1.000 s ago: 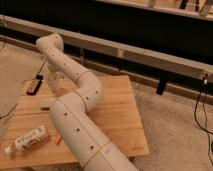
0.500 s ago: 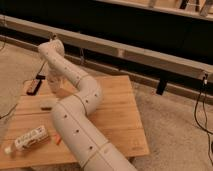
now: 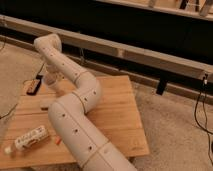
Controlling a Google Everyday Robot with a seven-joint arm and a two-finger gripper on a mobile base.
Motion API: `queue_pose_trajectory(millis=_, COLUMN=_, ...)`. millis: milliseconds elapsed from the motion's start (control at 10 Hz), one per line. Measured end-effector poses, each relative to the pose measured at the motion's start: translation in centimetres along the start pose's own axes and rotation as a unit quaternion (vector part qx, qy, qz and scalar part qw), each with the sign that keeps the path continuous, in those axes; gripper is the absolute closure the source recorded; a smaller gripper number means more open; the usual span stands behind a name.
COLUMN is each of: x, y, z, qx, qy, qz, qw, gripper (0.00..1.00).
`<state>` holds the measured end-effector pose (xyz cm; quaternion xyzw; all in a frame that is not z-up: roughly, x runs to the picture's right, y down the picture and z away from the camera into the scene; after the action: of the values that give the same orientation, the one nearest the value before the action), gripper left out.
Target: Pick up the ceramic cup
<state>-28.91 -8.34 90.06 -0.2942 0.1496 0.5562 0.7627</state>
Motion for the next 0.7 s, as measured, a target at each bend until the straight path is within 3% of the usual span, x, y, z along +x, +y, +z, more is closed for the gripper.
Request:
queue_pose_trajectory(millis=500, x=0.4, y=-6.8, z=-7.1, qx=-0.018, qy=-0.019, qz=0.017, qw=0.9995, gripper=1.00)
queue_pose_trajectory(millis=700, x=0.7, y=-7.7, z=-7.8, qx=-0.021, qy=-0.017, qz=0.019, qw=0.9995, gripper=1.00)
